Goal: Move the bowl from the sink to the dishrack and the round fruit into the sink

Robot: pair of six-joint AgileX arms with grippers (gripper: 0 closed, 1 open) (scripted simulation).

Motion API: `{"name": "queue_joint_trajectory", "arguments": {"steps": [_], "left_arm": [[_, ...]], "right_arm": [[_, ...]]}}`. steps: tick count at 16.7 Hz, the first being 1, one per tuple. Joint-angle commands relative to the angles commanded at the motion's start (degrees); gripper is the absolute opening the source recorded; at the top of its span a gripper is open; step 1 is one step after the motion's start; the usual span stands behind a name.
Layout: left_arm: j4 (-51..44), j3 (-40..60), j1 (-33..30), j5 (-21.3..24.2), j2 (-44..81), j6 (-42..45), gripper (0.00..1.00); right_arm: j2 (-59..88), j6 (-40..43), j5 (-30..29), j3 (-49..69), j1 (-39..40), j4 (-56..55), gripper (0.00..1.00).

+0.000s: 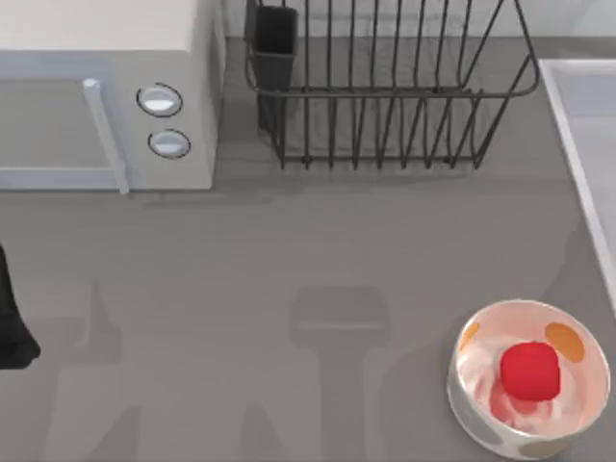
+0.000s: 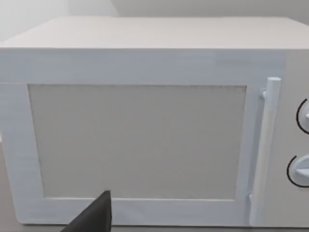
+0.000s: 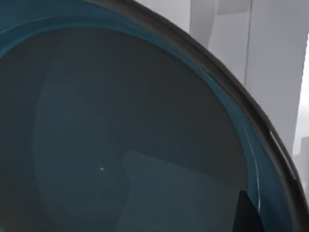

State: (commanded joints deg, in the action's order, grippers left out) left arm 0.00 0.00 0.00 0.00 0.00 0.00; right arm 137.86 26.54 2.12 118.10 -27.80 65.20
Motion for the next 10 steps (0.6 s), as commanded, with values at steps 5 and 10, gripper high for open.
{"name": "queue_joint_trajectory", "arguments": {"steps": [5,10], "left_arm": [[0.0,0.0,0.0,0.0,0.0,0.0,1.0],[0.0,0.0,0.0,0.0,0.0,0.0,1.0]], "right_arm": [[-24.86,8.32,0.83,-11.61,-7.92,12.41,0.0],[-44.95,15.72,1.65,-21.64,-15.12,23.1,0.0]]}}
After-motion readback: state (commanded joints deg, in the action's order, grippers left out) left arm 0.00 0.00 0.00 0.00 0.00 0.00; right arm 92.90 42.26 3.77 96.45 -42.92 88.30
